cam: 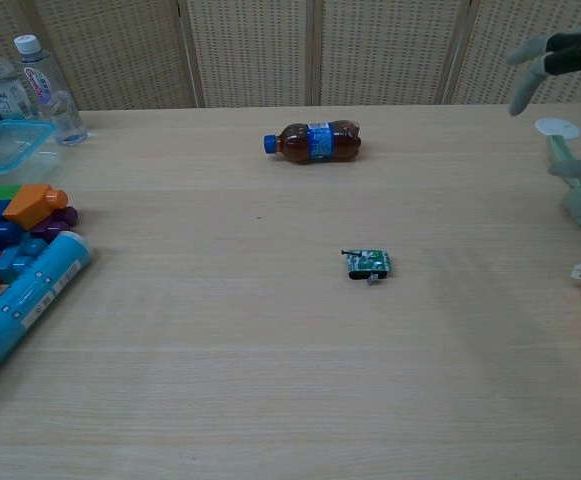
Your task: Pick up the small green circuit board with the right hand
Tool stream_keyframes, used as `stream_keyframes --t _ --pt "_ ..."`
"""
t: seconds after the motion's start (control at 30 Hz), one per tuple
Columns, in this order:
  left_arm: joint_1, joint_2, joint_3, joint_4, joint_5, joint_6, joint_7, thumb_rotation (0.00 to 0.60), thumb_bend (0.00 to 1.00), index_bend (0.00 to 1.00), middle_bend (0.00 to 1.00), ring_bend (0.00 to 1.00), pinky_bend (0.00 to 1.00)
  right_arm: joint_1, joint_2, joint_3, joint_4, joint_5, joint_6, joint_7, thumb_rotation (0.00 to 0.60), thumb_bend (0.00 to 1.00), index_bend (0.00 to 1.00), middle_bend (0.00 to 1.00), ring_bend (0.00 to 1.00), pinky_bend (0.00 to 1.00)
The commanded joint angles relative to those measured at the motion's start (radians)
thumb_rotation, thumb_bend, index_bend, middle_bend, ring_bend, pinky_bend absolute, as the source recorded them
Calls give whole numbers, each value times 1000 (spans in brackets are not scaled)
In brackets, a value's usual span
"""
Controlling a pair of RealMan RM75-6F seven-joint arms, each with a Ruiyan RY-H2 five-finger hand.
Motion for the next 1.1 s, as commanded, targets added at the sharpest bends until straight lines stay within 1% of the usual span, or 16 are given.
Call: stream_keyframes --t 0.03,0.2,0.4,0.57,0.83,1.1 --pt "-1 0 0 1 1 0 -1 517 237 0 0 0 0 29 -38 -2 26 26 -34 -18 600 246 369 0 0 0" --pt "-1 -2 1 6 4 1 -8 516 235 0 0 0 0 61 -92 -13 60 61 -83 -37 600 245 388 0 0 0" --pt "-6 -7 2 12 11 -3 -14 516 233 0 0 0 0 108 -158 -22 91 97 -138 -86 600 243 322 0 0 0" --pt "-9 -8 2 14 18 -3 -15 516 232 0 0 0 0 142 -202 -20 114 141 -169 -119 600 244 294 0 0 0" --pt "-8 -10 5 21 16 -2 -23 514 232 0 0 0 0 179 -245 -13 133 203 -184 -161 600 243 275 0 0 0" --pt "-17 -10 4 27 22 -10 -27 513 232 0 0 0 0 218 -323 -13 163 284 -189 -222 600 239 271 0 0 0"
